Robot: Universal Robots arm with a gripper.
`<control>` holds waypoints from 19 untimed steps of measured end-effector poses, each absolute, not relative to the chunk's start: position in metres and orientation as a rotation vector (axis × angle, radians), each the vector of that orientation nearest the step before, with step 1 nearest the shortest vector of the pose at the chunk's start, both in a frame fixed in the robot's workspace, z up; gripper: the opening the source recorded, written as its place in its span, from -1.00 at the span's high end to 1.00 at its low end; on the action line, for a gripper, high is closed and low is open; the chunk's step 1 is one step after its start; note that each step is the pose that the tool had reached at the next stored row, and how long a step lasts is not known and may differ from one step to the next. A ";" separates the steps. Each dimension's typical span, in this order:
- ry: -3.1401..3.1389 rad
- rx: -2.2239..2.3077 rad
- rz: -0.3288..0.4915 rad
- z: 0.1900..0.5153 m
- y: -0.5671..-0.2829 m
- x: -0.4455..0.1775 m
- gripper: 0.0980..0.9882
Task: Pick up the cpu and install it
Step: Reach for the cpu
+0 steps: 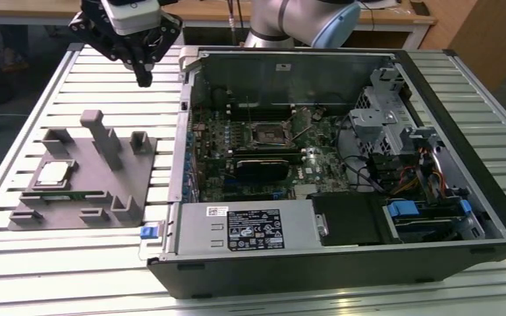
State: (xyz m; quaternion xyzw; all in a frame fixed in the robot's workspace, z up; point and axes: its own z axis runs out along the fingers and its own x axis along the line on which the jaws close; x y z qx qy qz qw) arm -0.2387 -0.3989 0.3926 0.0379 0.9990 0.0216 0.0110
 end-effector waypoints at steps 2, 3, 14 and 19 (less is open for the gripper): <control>3.117 0.118 0.068 0.393 -0.399 -0.241 0.98; 3.117 0.118 0.067 0.393 -0.399 -0.242 0.98; 3.117 0.118 0.067 0.392 -0.399 -0.252 0.98; 3.117 0.118 0.067 0.392 -0.399 -0.257 0.98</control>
